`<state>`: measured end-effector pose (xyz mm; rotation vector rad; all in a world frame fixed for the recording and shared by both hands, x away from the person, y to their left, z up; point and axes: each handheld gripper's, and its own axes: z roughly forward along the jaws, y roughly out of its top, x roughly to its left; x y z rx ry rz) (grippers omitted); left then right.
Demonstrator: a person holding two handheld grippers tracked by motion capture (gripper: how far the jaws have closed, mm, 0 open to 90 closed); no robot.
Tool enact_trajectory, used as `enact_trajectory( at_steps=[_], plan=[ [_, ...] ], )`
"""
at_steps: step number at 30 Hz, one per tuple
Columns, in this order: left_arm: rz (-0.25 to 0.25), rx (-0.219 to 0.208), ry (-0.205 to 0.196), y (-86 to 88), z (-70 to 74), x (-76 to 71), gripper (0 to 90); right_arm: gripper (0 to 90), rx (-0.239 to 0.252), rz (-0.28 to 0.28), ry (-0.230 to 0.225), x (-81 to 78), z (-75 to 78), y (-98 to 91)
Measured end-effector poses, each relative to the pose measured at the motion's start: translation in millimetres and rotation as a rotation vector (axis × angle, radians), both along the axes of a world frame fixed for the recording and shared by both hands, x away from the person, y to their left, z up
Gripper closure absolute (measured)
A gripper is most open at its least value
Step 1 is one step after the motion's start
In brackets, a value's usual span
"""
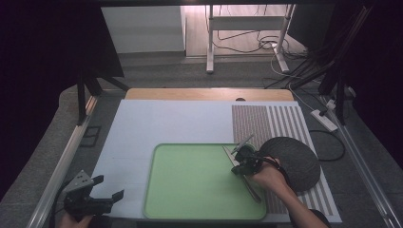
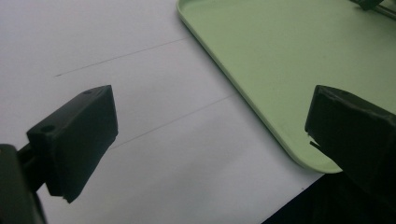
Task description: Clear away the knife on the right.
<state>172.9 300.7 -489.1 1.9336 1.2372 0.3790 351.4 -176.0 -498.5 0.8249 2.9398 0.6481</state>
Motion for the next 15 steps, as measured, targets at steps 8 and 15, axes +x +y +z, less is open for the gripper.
enact_trajectory(
  at_steps=[8,15],
  plan=[
    [0.001,0.0,0.001,0.1,-0.1,0.2,3.3,90.0,0.02,-0.026,0.02,-4.9,0.0,-14.3],
    [0.002,0.0,0.003,0.0,0.0,0.3,3.4,90.0,0.025,-0.056,0.03,-10.5,0.7,-30.5]
  ],
)
